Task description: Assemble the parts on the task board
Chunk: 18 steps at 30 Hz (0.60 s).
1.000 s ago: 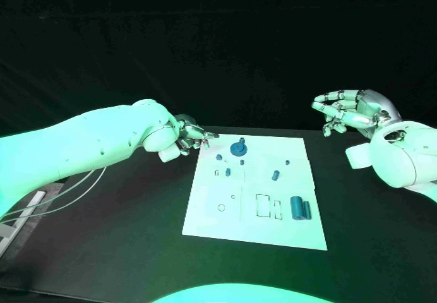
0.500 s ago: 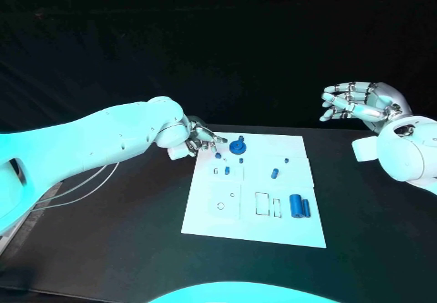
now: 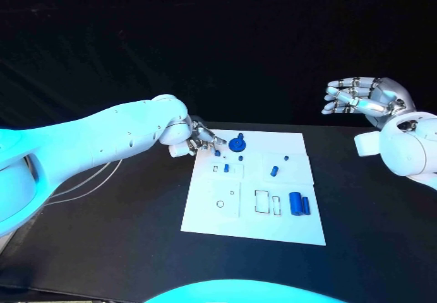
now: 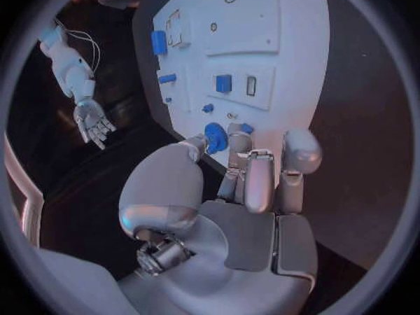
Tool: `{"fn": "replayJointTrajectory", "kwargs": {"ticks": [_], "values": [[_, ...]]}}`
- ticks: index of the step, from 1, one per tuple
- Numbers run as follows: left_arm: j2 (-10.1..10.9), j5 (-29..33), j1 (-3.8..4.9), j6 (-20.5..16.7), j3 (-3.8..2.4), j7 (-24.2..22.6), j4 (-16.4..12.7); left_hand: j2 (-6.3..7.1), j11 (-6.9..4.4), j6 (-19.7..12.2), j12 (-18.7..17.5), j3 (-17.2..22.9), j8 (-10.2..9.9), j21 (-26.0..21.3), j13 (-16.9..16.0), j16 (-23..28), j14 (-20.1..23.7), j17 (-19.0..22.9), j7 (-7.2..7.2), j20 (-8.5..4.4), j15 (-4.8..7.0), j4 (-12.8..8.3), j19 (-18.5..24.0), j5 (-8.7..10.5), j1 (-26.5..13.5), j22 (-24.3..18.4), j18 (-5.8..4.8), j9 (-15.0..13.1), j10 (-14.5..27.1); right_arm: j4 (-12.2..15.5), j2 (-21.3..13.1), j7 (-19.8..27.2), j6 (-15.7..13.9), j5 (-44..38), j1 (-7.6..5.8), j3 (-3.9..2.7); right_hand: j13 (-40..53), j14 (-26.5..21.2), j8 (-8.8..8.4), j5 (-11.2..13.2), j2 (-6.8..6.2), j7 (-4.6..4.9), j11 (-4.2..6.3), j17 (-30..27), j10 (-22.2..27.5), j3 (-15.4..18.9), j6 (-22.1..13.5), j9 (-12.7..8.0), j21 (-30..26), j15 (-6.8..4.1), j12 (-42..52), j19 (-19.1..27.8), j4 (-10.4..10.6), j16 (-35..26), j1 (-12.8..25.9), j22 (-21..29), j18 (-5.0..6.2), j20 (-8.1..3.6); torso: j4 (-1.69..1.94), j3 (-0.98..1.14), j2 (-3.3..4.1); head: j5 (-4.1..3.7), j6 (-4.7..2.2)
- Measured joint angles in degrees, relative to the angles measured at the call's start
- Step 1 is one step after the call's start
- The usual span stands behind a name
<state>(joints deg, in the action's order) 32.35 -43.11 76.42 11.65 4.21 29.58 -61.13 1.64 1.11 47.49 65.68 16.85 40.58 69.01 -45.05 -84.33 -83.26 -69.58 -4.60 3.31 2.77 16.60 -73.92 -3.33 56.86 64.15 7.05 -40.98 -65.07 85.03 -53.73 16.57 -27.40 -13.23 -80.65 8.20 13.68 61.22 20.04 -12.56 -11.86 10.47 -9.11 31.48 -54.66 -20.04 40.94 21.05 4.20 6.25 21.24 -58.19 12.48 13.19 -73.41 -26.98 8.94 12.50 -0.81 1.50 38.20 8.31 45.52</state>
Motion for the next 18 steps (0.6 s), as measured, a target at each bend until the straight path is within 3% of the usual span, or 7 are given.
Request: {"fn": "replayJointTrajectory", "kwargs": {"ticks": [4, 18], "values": [[-0.2, -0.4, 0.00, 0.0, 0.02, 0.1, 0.5, 0.00, -0.37, 0.0, 0.0, 0.0, 0.0, 0.7, -0.9, 0.0, 0.0, -0.8, 0.00, 0.47, 0.00, 0.0, -0.5, 0.00, 0.0, 0.3, 0.00, 0.0, -0.8, -0.1, 0.1, 0.0, 0.0, 0.1, 0.00, 0.01, 0.0, 0.0, 0.00, 0.0, 0.00, 0.00, 0.00, -0.1, 0.0, 0.0, 0.0, 0.0, 0.0, 0.01, -0.4, 0.0, 0.0, -0.9, 0.0, 0.2, 0.00, 0.00, -0.07, 0.07, 0.09, 0.05, 0.26], [-2.1, -0.6, -0.04, 1.2, 0.48, 0.3, 3.8, -0.01, -0.30, 0.2, 0.5, 0.0, 0.0, 1.3, -1.6, -0.7, -0.2, -1.6, 0.22, 0.08, 0.19, 0.0, -0.9, 0.00, 0.0, 1.1, 0.00, 0.0, -1.1, -0.5, 0.4, 0.0, 0.1, 0.1, 0.00, 0.03, -0.4, 0.2, 0.00, -0.3, 0.00, 0.12, 0.00, -0.2, 0.0, 0.0, 0.3, -0.1, 0.0, 0.20, -0.4, 0.0, 0.0, -0.9, 0.0, 0.5, 0.00, 0.00, -0.29, 0.21, 0.25, 0.15, 0.79]]}}
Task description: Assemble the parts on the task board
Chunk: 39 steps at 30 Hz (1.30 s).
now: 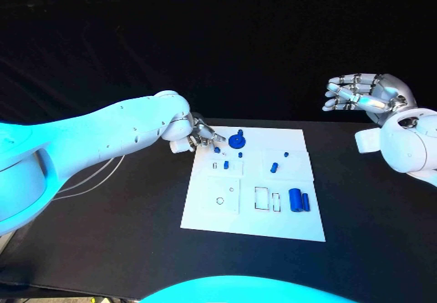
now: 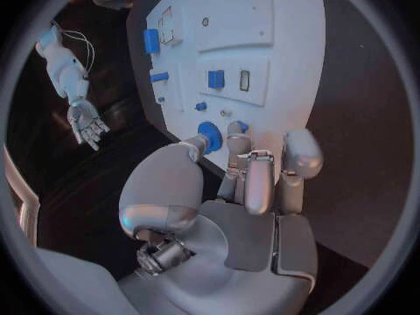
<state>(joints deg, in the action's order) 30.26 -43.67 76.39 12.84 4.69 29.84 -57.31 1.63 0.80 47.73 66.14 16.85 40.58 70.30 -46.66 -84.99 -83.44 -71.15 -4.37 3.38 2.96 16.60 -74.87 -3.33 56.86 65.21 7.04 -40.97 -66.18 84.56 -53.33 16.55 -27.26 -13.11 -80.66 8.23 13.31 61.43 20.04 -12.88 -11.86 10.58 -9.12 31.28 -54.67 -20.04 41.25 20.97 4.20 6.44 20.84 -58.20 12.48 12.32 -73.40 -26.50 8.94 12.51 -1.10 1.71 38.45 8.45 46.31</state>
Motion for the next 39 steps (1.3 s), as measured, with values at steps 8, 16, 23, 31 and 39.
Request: {"fn": "replayJointTrajectory", "kwargs": {"ticks": [8, 16, 23, 31, 39], "values": [[-0.6, 0.1, -0.03, 0.1, 0.07, 0.0, 1.3, -0.45, -0.36, 0.0, 0.5, 0.0, 0.0, 0.0, -0.1, 0.0, 0.0, -0.4, 0.02, -0.01, 0.00, 0.0, 0.0, 0.00, 0.5, 0.5, 0.00, 0.0, -0.4, 0.0, 0.0, 0.0, 0.1, 0.0, 0.00, 0.00, -0.3, 0.0, 0.00, 0.0, 0.00, 0.02, 0.00, 0.0, 0.0, 0.0, 0.2, 0.0, 0.0, 0.00, 0.0, 0.0, 0.0, 0.0, 0.0, 0.1, 0.00, 0.00, 0.09, 0.05, -0.01, -0.15, 0.31], [-1.1, 0.1, -0.18, 1.0, 0.13, 0.1, 2.0, -0.45, -0.49, 0.1, 0.8, 0.0, 0.0, 0.5, -0.5, 0.0, 0.0, -0.8, 0.11, 0.18, 0.01, 0.0, -0.6, 0.00, 0.5, 0.6, -0.01, 0.0, -1.1, -0.1, 0.1, -0.1, 0.2, 0.0, 0.00, 0.00, -0.4, 0.0, 0.00, 0.0, 0.00, 0.21, -0.20, -0.1, -0.2, 0.0, 0.4, 0.0, 0.0, 0.00, 0.0, 0.0, 0.0, 0.0, 0.0, 0.2, 0.00, 0.00, 0.11, 0.05, -0.04, 0.03, 0.52], [-1.3, -0.1, -0.38, 1.4, 0.18, 0.1, 2.6, -0.67, -0.40, 0.2, 0.8, 0.0, 0.0, 0.5, -0.6, 0.0, 0.0, -0.8, 0.19, -0.18, 0.01, 0.0, -1.0, 0.00, 0.7, 0.7, -0.01, 0.0, -1.2, -0.1, 0.1, -0.1, 0.2, 0.0, -0.01, 0.00, -0.4, 0.0, 0.00, 0.0, 0.00, 0.21, -0.20, -0.1, -0.2, 0.0, 0.4, 0.0, 0.0, 0.00, 0.0, 0.0, 0.0, 0.0, 0.0, 0.3, 0.00, 0.00, 0.19, 0.07, 0.02, -0.04, 0.51], [-1.5, -0.3, -0.62, 1.6, 0.20, 0.2, 2.9, -0.67, -0.40, 0.2, 0.8, 0.0, 0.0, 0.5, -0.6, 0.0, 0.0, -0.8, 0.20, -0.18, 0.01, 0.0, -1.0, 0.00, 0.7, 0.7, -0.01, 0.0, -1.2, -0.2, 0.1, -0.1, 0.3, 0.0, -0.01, 0.00, -0.5, 0.0, 0.00, 0.0, 0.00, 0.20, -0.20, -0.1, -0.2, 0.0, 0.4, 0.0, 0.0, 0.00, 0.0, 0.0, 0.0, 0.0, 0.0, 0.6, 0.00, 0.00, 0.19, 0.10, 0.02, 0.04, 0.54], [-2.0, -0.5, -0.93, 1.6, 0.22, 0.2, 3.3, -0.67, -0.40, 0.2, 0.8, 0.0, 0.0, 0.5, -0.7, 0.0, 0.0, -0.9, 0.20, -0.18, 0.01, 0.0, -1.0, 0.00, 0.7, 0.7, -0.01, 0.0, -1.2, -0.3, 0.2, -0.1, 0.4, 0.0, -0.01, 0.00, -0.5, 0.0, 0.00, 0.0, 0.00, 0.20, -0.20, -0.2, -0.2, 0.0, 0.4, 0.0, 0.0, 0.00, 0.0, 0.0, 0.0, 0.0, 0.0, 0.6, 0.00, 0.00, 0.12, 0.10, 0.05, 0.03, 0.59]]}}
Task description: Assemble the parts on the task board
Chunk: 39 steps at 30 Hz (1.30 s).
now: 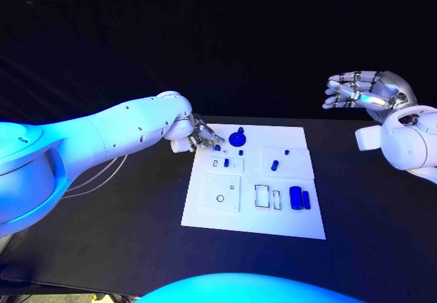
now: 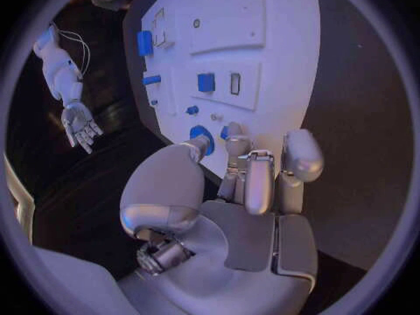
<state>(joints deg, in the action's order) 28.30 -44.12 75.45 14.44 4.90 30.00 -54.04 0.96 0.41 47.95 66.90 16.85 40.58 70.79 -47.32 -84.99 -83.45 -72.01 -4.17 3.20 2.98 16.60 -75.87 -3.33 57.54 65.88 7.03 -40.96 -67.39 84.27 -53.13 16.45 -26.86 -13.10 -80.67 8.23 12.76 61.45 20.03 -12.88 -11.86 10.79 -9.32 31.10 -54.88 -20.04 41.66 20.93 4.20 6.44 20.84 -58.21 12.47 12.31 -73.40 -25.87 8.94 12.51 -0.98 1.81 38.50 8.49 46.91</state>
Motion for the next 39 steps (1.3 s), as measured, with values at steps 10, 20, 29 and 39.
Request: {"fn": "replayJointTrajectory", "kwargs": {"ticks": [10, 20, 29, 39], "values": [[-0.5, -0.2, -0.34, -0.2, 0.04, 0.0, 0.5, 0.00, 0.00, 0.0, 0.0, 0.0, 0.0, 0.0, 0.0, 0.0, 0.0, 0.0, 0.00, 0.00, 0.00, 0.0, 0.0, 0.00, 0.0, 0.0, 0.00, 0.0, 0.0, 0.0, 0.0, 0.0, 0.1, 0.0, 0.00, 0.01, -0.2, 0.0, 0.00, 0.0, 0.00, 0.04, 0.00, 0.0, 0.0, 0.0, 0.4, 0.0, 0.0, 0.00, 0.0, 0.0, 0.0, 0.0, 0.0, 0.1, 0.00, 0.00, 0.00, 0.01, 0.05, -0.30, 0.19], [-0.8, -0.6, -0.44, -0.4, 0.06, 0.0, 1.1, -0.52, -0.01, 0.1, 0.0, 0.0, 0.0, 0.4, -0.1, 0.0, 0.0, -0.4, 0.09, 0.00, 0.00, 0.0, 0.0, 0.00, 0.5, 0.1, 0.00, 0.0, 0.0, -0.1, 0.0, 0.0, 0.2, 0.0, 0.00, 0.01, -0.3, 0.0, 0.00, 0.0, 0.00, 0.04, -0.10, -0.1, -0.1, -0.7, 0.4, 0.0, 0.0, -0.01, 0.0, 0.0, -0.7, 0.0, 0.0, 0.3, 0.00, 0.00, 0.06, 0.04, 0.06, -0.46, 0.26], [-1.3, -0.8, -0.51, -0.4, 0.06, 0.0, 1.8, -0.89, -0.29, 0.5, 0.0, 0.0, -0.7, 0.4, -0.6, 0.0, 0.0, -0.9, 0.12, -0.01, 0.01, 0.0, 0.0, 0.00, 2.0, 0.4, -0.01, 0.0, -0.3, -0.1, 0.1, 0.1, 0.2, 0.0, 0.00, 0.01, -0.7, 0.0, 0.00, 0.0, 0.00, 0.04, -0.21, -0.1, -0.2, -0.7, 0.4, 0.0, 0.0, -0.01, 0.0, 0.0, -0.7, 0.0, 0.0, 0.5, 0.00, 0.00, 0.06, 0.04, 0.04, -0.57, 0.69], [-1.6, -0.9, -0.59, -0.1, 0.06, 0.0, 2.2, -0.73, -0.11, 1.2, 0.0, 0.0, -0.7, 0.9, -0.9, 0.0, 0.0, -1.3, 0.21, -0.02, 0.01, 0.0, 0.0, 0.00, 2.9, 0.9, -0.01, 0.1, -0.5, -0.1, 0.1, 0.1, 0.3, 0.0, 0.00, 0.02, -0.8, 0.4, 0.00, 0.0, 0.00, 0.04, -0.24, -0.1, -0.3, -0.7, 0.4, -0.1, 0.0, -0.01, 0.0, 0.0, -0.7, 0.0, 0.0, 0.8, 0.00, 0.00, 0.06, 0.04, 0.04, -0.60, 0.85]]}}
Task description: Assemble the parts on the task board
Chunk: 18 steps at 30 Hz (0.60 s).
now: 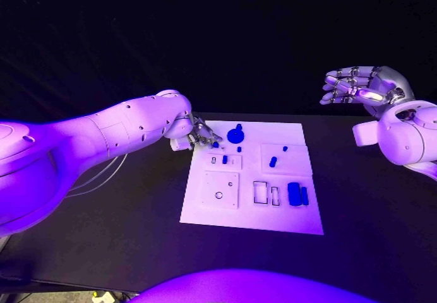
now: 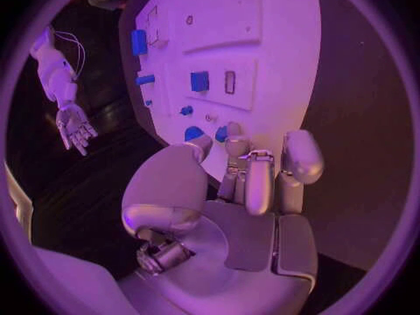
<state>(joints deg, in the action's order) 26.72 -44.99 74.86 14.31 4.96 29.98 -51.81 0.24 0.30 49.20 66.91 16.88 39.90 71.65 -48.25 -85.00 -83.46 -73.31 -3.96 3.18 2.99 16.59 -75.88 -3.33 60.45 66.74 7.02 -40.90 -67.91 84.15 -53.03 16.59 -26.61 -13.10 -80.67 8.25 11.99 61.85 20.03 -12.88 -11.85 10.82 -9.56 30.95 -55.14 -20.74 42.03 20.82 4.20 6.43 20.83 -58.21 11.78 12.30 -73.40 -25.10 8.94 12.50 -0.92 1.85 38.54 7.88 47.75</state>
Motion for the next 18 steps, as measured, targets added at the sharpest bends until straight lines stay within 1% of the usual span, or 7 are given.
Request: {"fn": "replayJointTrajectory", "kwargs": {"ticks": [2, 3, 4, 6, 15, 17, 18], "values": [[-0.1, 0.0, -0.03, 0.0, 0.00, 0.0, 0.1, 0.00, 0.01, 0.0, 0.0, 0.0, 0.0, 0.0, 0.0, 0.0, 0.0, 0.0, 0.01, 0.00, 0.00, 0.0, 0.0, 0.00, 0.0, 0.0, 0.00, 0.0, 0.0, 0.0, 0.0, 0.0, 0.0, 0.0, 0.00, 0.00, 0.0, 0.0, 0.00, 0.0, 0.00, 0.00, 0.00, 0.0, 0.0, 0.0, 0.0, 0.0, 0.0, 0.00, 0.0, 0.0, 0.0, 0.0, 0.0, 0.0, 0.00, 0.00, 0.00, 0.01, 0.00, 0.04, 0.01], [-0.1, 0.0, -0.04, 0.0, 0.00, 0.0, 0.1, 0.00, 0.01, 0.1, 0.0, 1.4, 0.0, 0.0, -0.1, 0.0, 0.0, 0.0, 0.06, 0.00, 0.00, -0.8, 0.0, 0.00, 0.0, 0.1, 0.00, 0.0, 0.0, 0.0, 0.0, 0.0, 0.0, 0.0, 0.00, 0.00, 0.0, 0.0, 0.00, 0.0, 0.00, 0.00, 0.00, 0.0, 0.0, 0.0, 0.0, 0.0, 0.0, 0.00, 0.0, 0.0, 0.0, -0.4, 0.0, 0.0, 0.00, 0.00, 0.00, 0.01, 0.00, 0.05, 0.01], [-0.1, 0.0, -0.06, 0.1, 0.00, 0.0, 0.1, 0.00, 0.02, 0.1, 0.0, 2.6, -0.5, 0.0, -0.1, 0.0, 0.0, 0.0, 0.07, 0.00, 0.00, -0.3, 0.0, 0.00, 0.0, 0.1, 0.00, 0.0, 0.0, 0.0, 0.0, 0.0, 0.0, 0.0, 0.00, 0.00, 0.0, 0.0, 0.00, 0.0, 0.00, 0.00, 0.00, 0.0, 0.0, 0.0, 0.0, 0.0, 0.0, 0.00, 0.0, 0.0, 0.0, -0.4, 0.0, 0.0, 0.00, 0.00, 0.00, 0.01, 0.00, 0.05, 0.01], [-0.2, 0.0, -0.09, 0.1, 0.00, 0.0, 0.2, 0.31, 0.00, 0.1, 0.0, 2.7, -0.6, 0.0, -0.1, 0.0, 0.0, 0.0, 0.07, 0.00, 0.00, -0.4, 0.0, 0.00, 0.3, 0.1, 0.01, 0.0, 0.0, 0.0, 0.0, 0.0, 0.1, 0.0, 0.00, 0.00, 0.0, 0.0, 0.00, 0.0, 0.00, 0.18, 0.34, 0.0, -0.5, 0.0, 0.2, 0.0, 0.0, 0.00, 0.0, 0.0, 0.0, -0.4, 0.0, 0.0, 0.00, 0.00, 0.01, 0.01, 0.00, 0.04, 0.00], [-0.4, -0.2, -0.16, 0.0, 0.00, 0.0, 0.4, 0.97, 0.00, 0.1, 0.0, 2.7, -0.6, 0.0, -0.1, 0.0, -0.3, -0.3, 0.08, -0.21, 0.29, -0.4, -0.2, 0.00, 1.3, 0.2, 0.00, 0.0, 0.0, 0.0, 0.1, 0.0, 0.2, 0.0, 0.00, 0.02, -0.1, 0.0, 0.00, 0.0, 0.00, 0.10, 0.33, 0.0, -0.5, 0.0, 0.3, 0.0, 0.0, 0.00, 0.0, 0.0, 0.0, -0.4, 0.0, 0.0, 0.00, 0.00, 0.01, 0.03, 0.01, -0.15, 0.10], [-0.5, -0.2, -0.17, 0.0, 0.00, 0.0, 0.4, 0.73, -0.03, 0.1, 0.0, 2.8, -0.7, 0.0, -0.1, 0.0, -0.3, -0.3, 0.09, -0.21, 0.29, -0.4, -0.2, 0.00, 2.2, 0.2, 0.00, 0.0, 0.0, -0.1, 0.2, 0.0, 0.2, 0.0, 0.00, 0.02, -0.1, 0.0, 0.00, 0.0, 0.00, 0.10, 0.33, 0.0, -0.5, 0.0, 0.3, 0.0, 0.0, 0.00, 0.0, 0.0, 0.0, -0.4, 0.0, 0.0, 0.00, 0.00, 0.02, 0.03, 0.01, -0.19, 0.13], [-0.5, -0.2, -0.17, 0.0, 0.00, -0.1, 0.4, 0.89, -0.49, 0.1, 0.0, 3.4, -0.7, 0.0, -0.2, 0.0, -0.3, -0.4, 0.09, -0.21, 0.29, -1.0, -0.2, 0.00, 2.5, 0.2, 0.00, 0.0, -0.5, -0.1, 0.2, 0.0, 0.2, 0.0, 0.00, 0.03, -0.1, 0.0, 0.00, 0.0, 0.00, 0.10, 0.33, 0.0, -0.5, 0.0, 0.3, 0.0, 0.0, 0.00, 0.0, 0.0, 0.0, -0.4, 0.0, 0.0, 0.00, 0.00, 0.03, 0.03, 0.01, -0.19, 0.13]]}}
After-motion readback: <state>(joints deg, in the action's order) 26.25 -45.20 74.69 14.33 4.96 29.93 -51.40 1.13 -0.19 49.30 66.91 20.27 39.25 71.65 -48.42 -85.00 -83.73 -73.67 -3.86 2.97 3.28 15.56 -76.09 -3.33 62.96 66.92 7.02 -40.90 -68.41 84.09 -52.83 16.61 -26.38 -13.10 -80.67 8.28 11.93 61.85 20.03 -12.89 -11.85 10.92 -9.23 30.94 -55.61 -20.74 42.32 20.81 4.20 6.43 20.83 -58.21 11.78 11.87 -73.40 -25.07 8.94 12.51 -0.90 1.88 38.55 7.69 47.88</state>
